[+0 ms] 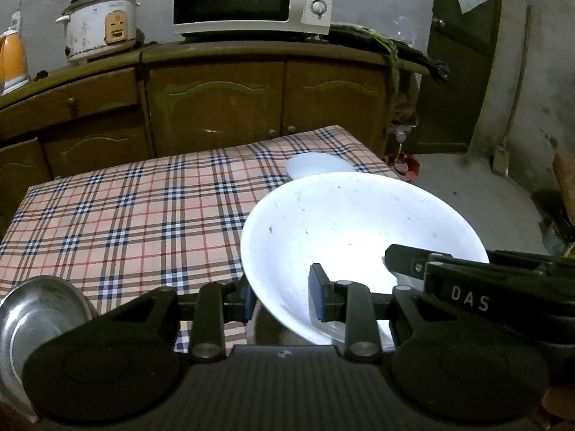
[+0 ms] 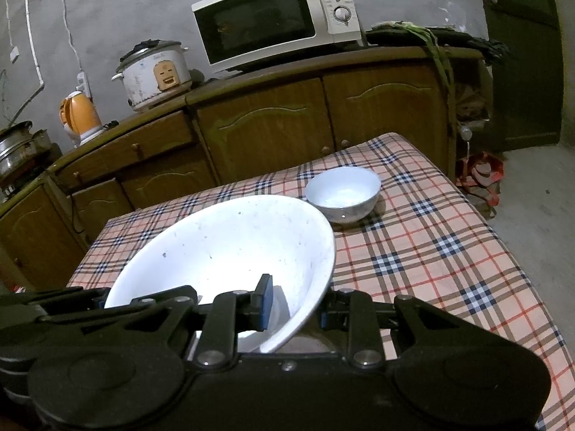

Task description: Organize plates and bowls

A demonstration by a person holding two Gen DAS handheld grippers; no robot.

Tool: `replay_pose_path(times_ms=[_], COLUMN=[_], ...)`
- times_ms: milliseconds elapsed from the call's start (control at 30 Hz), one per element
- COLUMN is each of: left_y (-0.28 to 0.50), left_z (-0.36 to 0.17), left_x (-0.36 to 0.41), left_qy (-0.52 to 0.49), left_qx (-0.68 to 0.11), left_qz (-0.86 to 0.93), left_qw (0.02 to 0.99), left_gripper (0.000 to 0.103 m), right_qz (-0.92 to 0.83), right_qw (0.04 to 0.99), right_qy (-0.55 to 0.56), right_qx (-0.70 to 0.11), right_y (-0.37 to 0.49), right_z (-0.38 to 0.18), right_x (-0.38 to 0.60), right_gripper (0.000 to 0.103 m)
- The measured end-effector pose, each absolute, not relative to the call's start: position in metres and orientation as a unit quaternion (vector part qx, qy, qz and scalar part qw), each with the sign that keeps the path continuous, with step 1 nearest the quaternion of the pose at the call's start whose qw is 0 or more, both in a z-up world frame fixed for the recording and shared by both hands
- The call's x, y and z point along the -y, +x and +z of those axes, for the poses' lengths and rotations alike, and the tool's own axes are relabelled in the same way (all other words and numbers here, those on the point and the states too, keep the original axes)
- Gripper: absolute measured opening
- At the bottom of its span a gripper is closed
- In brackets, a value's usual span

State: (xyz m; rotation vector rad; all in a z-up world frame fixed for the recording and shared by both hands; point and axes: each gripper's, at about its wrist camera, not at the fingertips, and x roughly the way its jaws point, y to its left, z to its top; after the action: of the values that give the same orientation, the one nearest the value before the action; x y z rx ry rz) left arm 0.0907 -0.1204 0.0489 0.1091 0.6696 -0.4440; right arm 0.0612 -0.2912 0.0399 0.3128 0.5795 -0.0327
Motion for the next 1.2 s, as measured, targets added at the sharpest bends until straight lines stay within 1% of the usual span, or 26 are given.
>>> replay_pose_path(times_ms=[1200], left_y=[0.084], left_z=[0.033], left_x=[0.129], left_qy=[0.052], left_qx=[-0.345], left_qz=[-0.233], left_qw=[0.908], left_gripper=[0.032], right_qz=[-0.027], right_qw=[0.940], right_qy=[0.152], right_qx=[-0.303], right_y=[0.048], right_z=[0.027], right_x=[0.298], right_gripper=[0.031])
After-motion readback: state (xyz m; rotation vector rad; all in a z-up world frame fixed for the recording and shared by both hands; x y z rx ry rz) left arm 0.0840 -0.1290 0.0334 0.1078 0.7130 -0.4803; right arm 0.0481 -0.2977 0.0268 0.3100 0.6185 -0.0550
